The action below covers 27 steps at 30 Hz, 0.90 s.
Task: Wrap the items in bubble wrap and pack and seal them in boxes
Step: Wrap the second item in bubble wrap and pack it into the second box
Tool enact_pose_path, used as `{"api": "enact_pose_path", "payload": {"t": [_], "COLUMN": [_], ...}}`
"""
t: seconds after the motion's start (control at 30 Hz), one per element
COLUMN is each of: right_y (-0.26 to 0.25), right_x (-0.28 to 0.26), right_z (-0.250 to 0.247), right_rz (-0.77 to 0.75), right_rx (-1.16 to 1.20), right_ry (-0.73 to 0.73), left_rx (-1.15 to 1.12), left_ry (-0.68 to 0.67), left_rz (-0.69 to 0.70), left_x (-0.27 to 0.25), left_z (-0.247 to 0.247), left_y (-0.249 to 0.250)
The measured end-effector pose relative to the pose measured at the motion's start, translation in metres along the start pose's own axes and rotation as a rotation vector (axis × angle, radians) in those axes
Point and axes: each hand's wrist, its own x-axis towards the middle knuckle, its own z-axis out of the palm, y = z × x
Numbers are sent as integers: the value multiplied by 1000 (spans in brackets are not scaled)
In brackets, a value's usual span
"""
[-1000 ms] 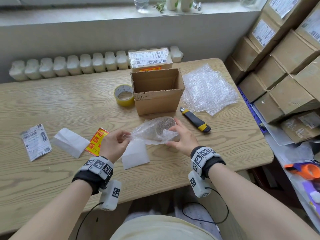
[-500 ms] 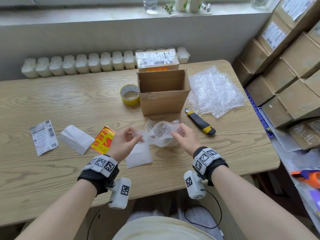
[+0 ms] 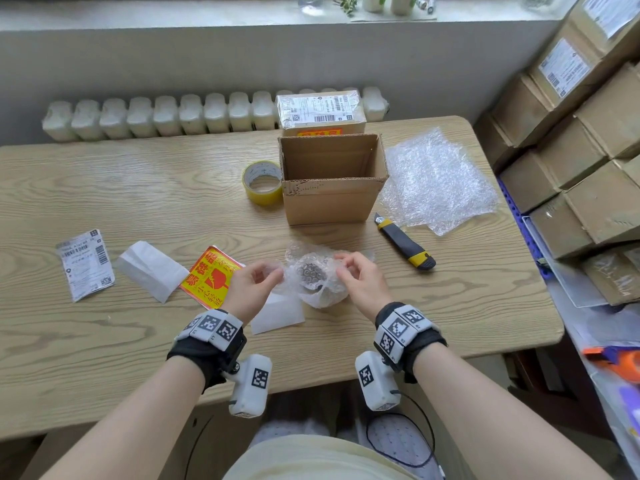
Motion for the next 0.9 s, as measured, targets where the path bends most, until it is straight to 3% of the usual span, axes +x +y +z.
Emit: {"api": "enact_pose_path", "payload": {"t": [0.2, 0.4, 0.6, 0.7, 0.83, 0.9], "right_y": [10, -1, -5, -3, -4, -4], "right_x": [-2, -3, -2, 1, 2, 1], "right_z": [-3, -10, -13, -14, -15, -16], "right_rz": [-76, -16, -63, -42, -50, -87], "right_rx": [16, 43, -140, -155, -265, -269], "right_ry": [-29, -148, -341, -368, -510, -453], "left_rx": [-68, -284, -257, -254, -222, -196], "left_ry": [83, -2, -1, 11, 3, 3], "left_rz": [-87, -198, -58, -46, -51, -80], "left_x": [18, 16, 16, 17, 21, 26], "left_z": [6, 4, 3, 3, 5, 7], "left_y": [-5, 8, 19, 25, 26, 21]}}
